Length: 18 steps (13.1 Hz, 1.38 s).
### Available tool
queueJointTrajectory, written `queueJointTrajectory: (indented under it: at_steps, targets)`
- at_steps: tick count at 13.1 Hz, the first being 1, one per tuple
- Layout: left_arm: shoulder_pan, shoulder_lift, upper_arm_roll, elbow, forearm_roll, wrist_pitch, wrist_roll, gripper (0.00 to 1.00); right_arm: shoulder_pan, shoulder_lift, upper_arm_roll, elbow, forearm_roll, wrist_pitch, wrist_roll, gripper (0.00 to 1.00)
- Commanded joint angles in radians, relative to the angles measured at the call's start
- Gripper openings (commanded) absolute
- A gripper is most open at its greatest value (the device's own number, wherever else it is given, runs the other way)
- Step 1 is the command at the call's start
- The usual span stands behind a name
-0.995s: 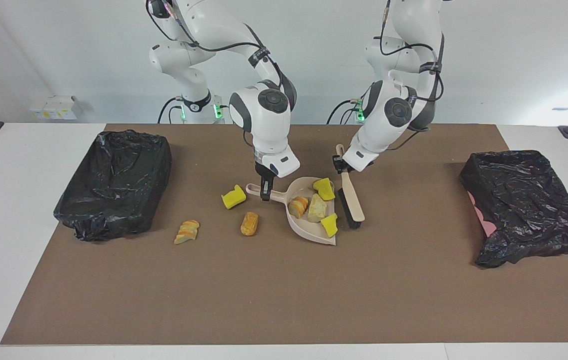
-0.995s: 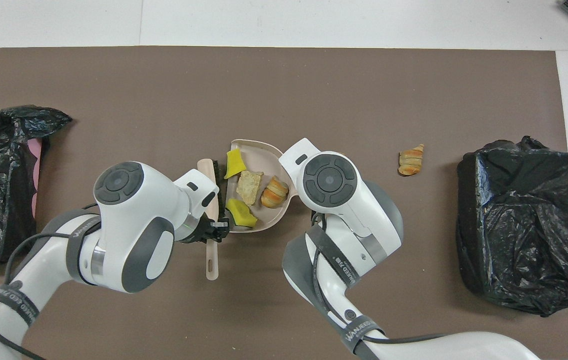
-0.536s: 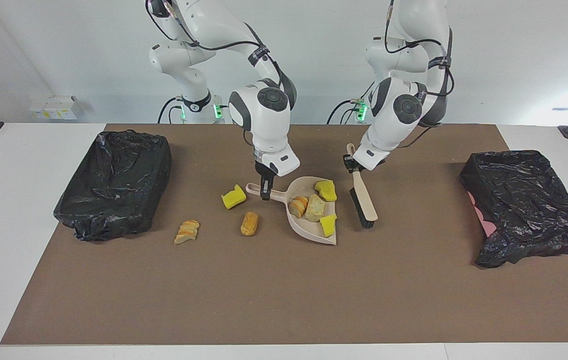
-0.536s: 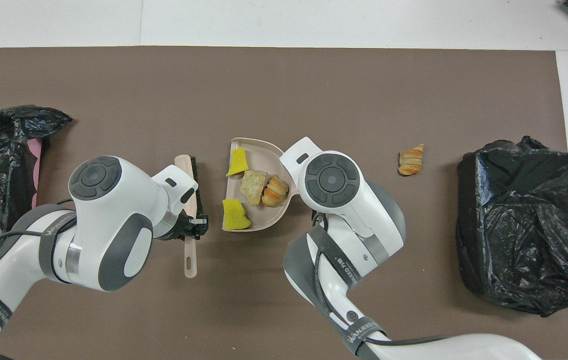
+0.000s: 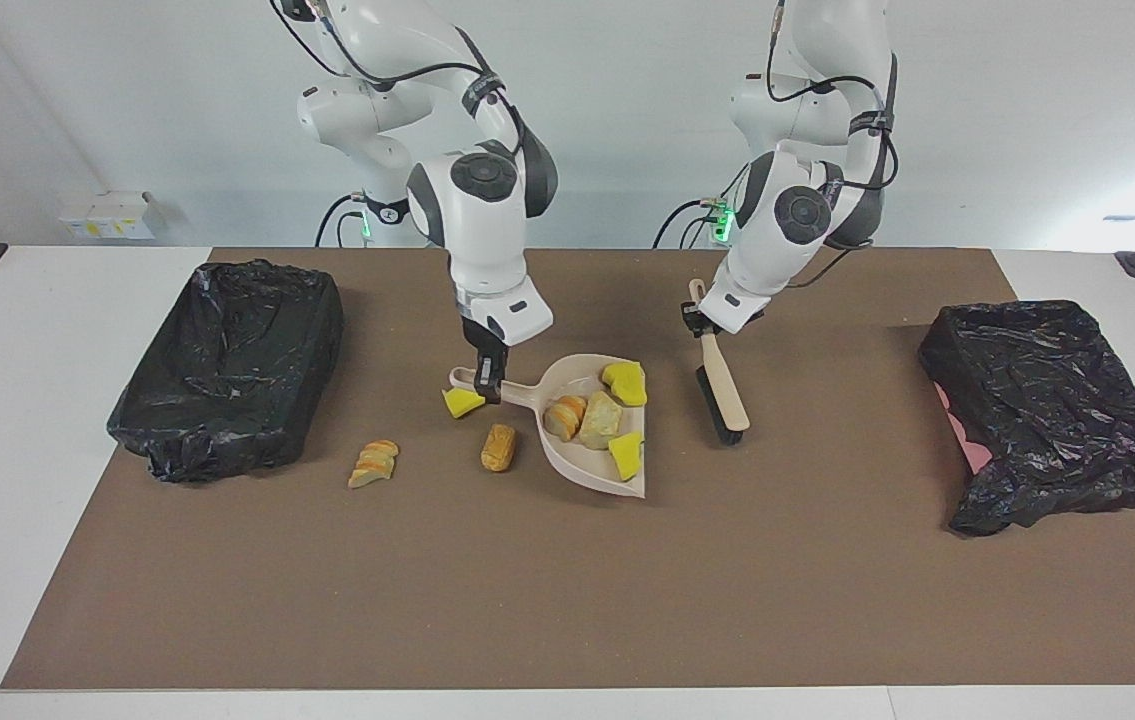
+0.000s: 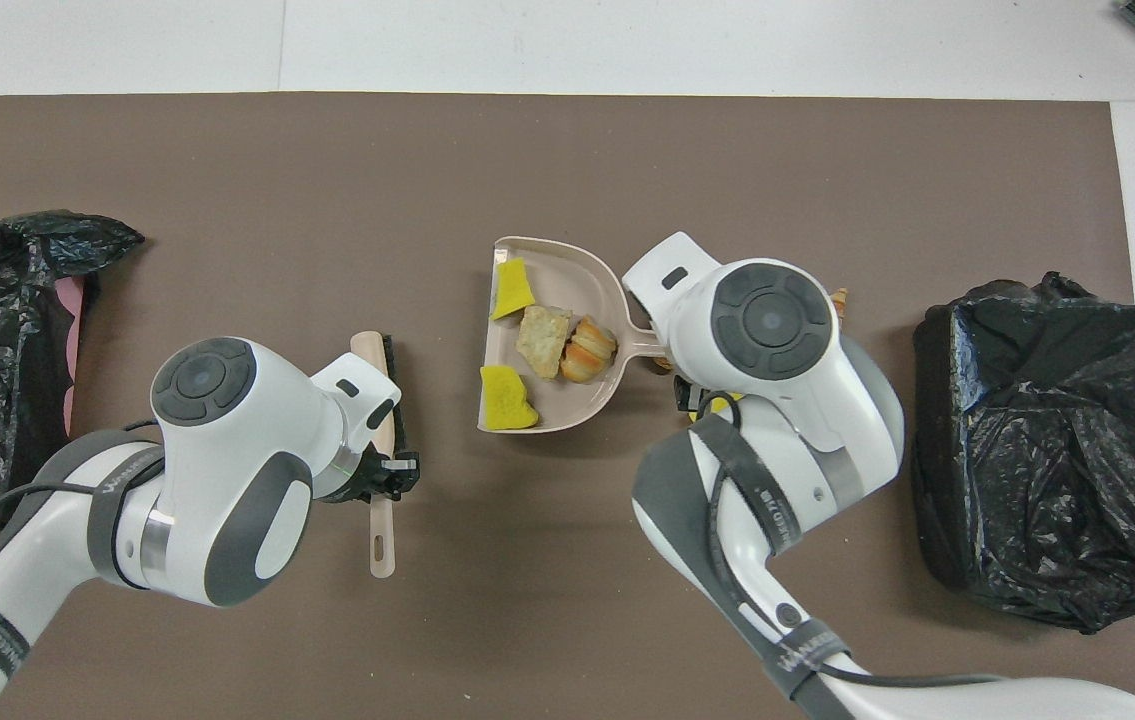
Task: Sweep and dump trash in bin
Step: 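Carry the loaded dustpan over the black bag with the right gripper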
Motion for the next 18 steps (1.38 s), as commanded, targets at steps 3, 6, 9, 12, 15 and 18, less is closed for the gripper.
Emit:
queueJointTrajectory:
  at_steps: [3,6,9,12,15,18]
  targets:
    - [-0.156,-0.124,0.005,-0.135,0.013,0.084,-0.184,0.0,-0.19,-0.168,0.011,-0.107,0.046,-0.074,-0.227,0.0]
    - [-0.298,-0.13,0.004,-0.184,0.013,0.148,-0.331,0.0,-0.337,-0.269,0.006,-0.182,0.069,-0.121,-0.361,0.0]
    - [-0.398,-0.128,0.001,-0.21,0.013,0.167,-0.426,0.0,-0.532,-0.299,0.0,-0.221,0.114,-0.12,-0.555,0.0]
    - [-0.388,-0.113,0.002,-0.197,0.013,0.16,-0.434,0.85,-0.72,-0.309,-0.002,-0.218,0.12,-0.111,-0.834,0.0]
    - [-0.286,-0.092,0.005,-0.132,0.036,0.159,-0.37,1.0,-0.885,-0.332,-0.003,-0.219,0.132,-0.108,-1.06,0.0]
    - [-0.146,-0.058,0.005,-0.056,0.072,0.159,-0.263,1.0,-0.942,-0.342,-0.008,-0.221,0.061,-0.062,-1.105,0.0]
